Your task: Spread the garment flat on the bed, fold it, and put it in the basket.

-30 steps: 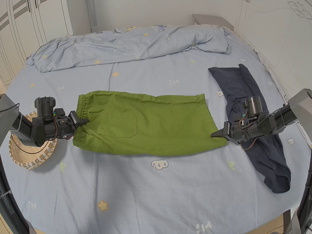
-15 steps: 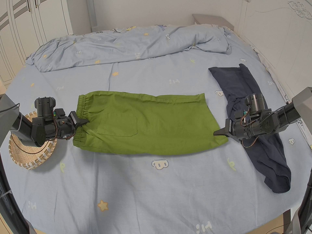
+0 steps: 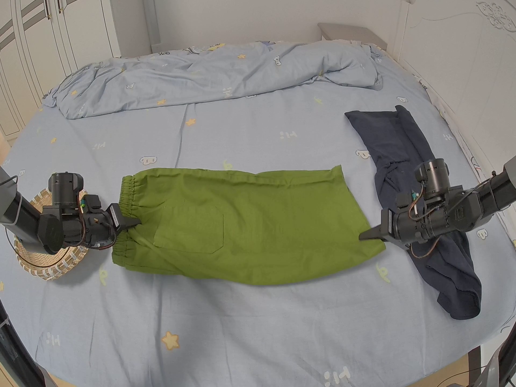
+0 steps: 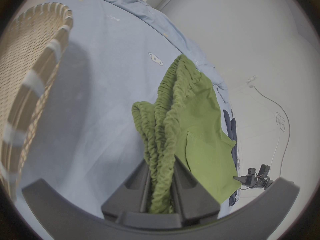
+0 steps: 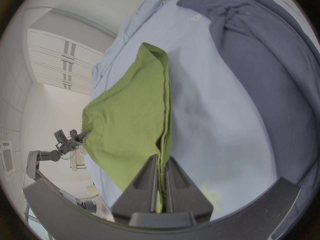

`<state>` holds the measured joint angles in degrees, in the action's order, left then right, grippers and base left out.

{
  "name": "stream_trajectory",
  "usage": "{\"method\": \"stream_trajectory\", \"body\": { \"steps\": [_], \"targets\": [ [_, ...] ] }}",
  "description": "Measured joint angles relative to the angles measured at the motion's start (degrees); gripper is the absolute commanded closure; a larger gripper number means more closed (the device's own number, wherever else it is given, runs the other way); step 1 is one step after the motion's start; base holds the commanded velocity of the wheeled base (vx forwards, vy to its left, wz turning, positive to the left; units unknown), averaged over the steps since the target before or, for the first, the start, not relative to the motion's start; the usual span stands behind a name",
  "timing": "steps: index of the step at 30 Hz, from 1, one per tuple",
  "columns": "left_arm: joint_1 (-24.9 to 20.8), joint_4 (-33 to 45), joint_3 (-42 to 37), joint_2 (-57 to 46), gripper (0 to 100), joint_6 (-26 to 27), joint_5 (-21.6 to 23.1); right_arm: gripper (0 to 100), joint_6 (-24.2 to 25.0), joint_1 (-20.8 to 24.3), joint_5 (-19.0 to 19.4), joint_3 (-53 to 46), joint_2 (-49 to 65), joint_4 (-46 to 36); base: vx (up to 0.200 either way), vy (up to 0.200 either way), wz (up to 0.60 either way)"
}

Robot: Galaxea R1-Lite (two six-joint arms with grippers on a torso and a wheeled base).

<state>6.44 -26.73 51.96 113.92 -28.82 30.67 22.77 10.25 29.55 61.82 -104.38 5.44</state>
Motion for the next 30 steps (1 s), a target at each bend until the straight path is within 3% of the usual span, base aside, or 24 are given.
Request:
{"method": "stream_trajectory", "body": {
  "steps": [10,17,22,23,30],
  "targets": [
    [2.32,0.18,-16.48,-8.47,100,6.92,0.04,100,-1.12,3.44,-4.01,-18.63,7.83,1.48,0.000,0.000,0.00],
    [4.50,0.05,-29.57,-13.73,100,12.29,0.00,100,2.99,9.69,-6.84,-32.68,13.69,10.15,0.000,0.000,0.00],
    [5.41,-0.09,-34.54,-15.76,100,13.80,0.11,100,5.12,13.80,-9.13,-38.80,15.76,15.52,0.000,0.000,0.00],
    [5.61,-0.11,-34.96,-15.97,100,13.91,0.09,0,5.25,14.17,-9.24,-39.50,15.76,16.09,0.000,0.000,0.00],
    [6.96,-0.06,-36.66,-16.92,100,14.62,1.07,0,5.88,14.71,-9.46,-41.84,14.38,20.68,0.000,0.000,0.00]
  ]
}}
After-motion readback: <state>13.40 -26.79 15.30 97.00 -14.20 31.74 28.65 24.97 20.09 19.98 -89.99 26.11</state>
